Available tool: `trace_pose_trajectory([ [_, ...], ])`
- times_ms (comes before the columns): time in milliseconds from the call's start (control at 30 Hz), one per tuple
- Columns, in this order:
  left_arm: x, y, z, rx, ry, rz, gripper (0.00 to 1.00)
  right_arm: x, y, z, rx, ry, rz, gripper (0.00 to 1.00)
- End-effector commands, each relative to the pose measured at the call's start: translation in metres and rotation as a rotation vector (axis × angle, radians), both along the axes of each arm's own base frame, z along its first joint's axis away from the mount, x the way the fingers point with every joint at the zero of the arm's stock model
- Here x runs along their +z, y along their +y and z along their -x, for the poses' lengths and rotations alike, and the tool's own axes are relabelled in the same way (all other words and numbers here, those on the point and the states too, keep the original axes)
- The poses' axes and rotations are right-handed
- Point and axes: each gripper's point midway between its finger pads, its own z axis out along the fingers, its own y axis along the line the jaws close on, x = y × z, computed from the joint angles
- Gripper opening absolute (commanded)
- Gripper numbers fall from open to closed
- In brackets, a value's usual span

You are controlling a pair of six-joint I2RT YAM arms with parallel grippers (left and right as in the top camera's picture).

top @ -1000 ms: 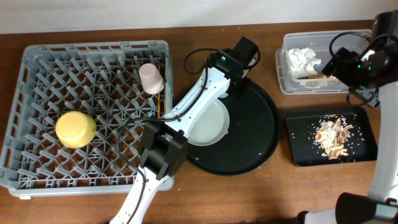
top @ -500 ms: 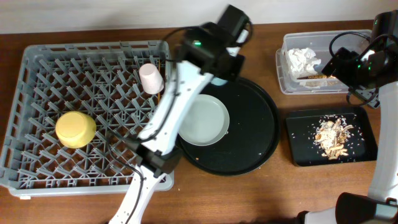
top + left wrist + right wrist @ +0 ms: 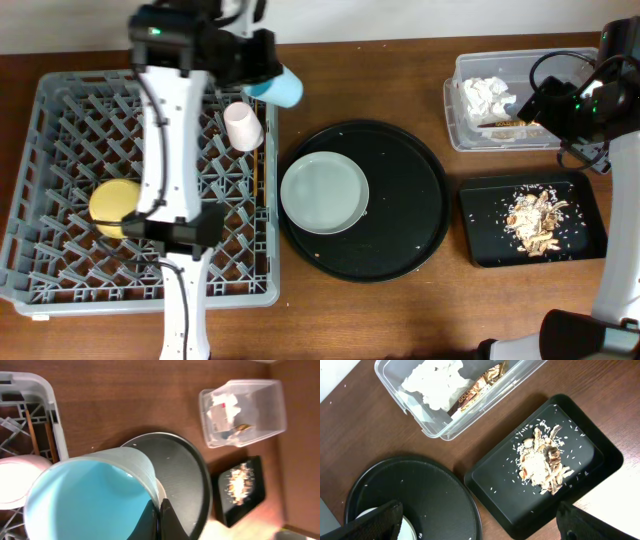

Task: Sort waste into correct bins and load items into the dishwasher rack
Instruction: 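Lift the blue cup and carry it over the rack, then lower the blue cup into the rack beside the pink cup and release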

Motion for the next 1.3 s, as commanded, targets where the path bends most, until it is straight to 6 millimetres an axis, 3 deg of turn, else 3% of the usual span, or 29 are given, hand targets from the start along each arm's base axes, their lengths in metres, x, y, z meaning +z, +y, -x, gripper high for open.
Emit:
trace_pose_trajectory([
  [0, 0.06, 0.016, 0.025, -0.063, -0.125, 0.087, 0.0, 0.002, -0.002, -0.001, 0.004, -0.003, 0.01, 0.99],
  [100, 0.073, 0.038, 0.04, -0.03, -0.128, 0.053, 0.0, 0.002, -0.002, -0.001, 0.004, -0.003, 0.01, 0.98],
  [167, 0.069, 0.046, 0.054, -0.03, -0.09, 0.024, 0.0, 0.002, -0.002, -0.001, 0.004, -0.003, 0.01, 0.99],
  [300, 0.028, 0.068, 0.114, -0.047, 0.104, -0.035, 0.01, 0.002, -0.002, -0.001, 0.004, -0.003, 0.01, 0.99],
  [367, 0.021, 0.065, 0.126, -0.09, 0.106, 0.031, 0.01, 0.002, -0.002, -0.001, 0.004, -0.003, 0.01, 0.99],
  [467, 0.018, 0.047, 0.135, -0.184, 0.082, 0.272, 0.01, 0.002, -0.002, -0.001, 0.004, -0.003, 0.01, 0.99],
  [700, -0.013, 0.024, 0.135, -0.284, 0.072, 0.623, 0.0, 0.002, -0.002, -0.001, 0.004, -0.003, 0.01, 0.99],
  [800, -0.039, 0.022, 0.132, -0.311, 0.024, 0.695, 0.0, 0.002, -0.002, -0.001, 0.004, -0.003, 0.01, 0.99],
  [900, -0.053, 0.028, 0.129, -0.283, 0.042, 0.7, 0.0, 0.002, -0.002, -0.001, 0.004, -0.003, 0.01, 0.99],
  [1100, -0.079, 0.06, 0.113, -0.186, 0.036, 0.63, 0.0, 0.002, -0.002, -0.001, 0.004, -0.003, 0.01, 0.99],
  [1267, -0.104, 0.062, 0.115, -0.169, 0.066, 0.64, 0.0, 0.002, -0.002, -0.001, 0.004, -0.003, 0.01, 0.99],
])
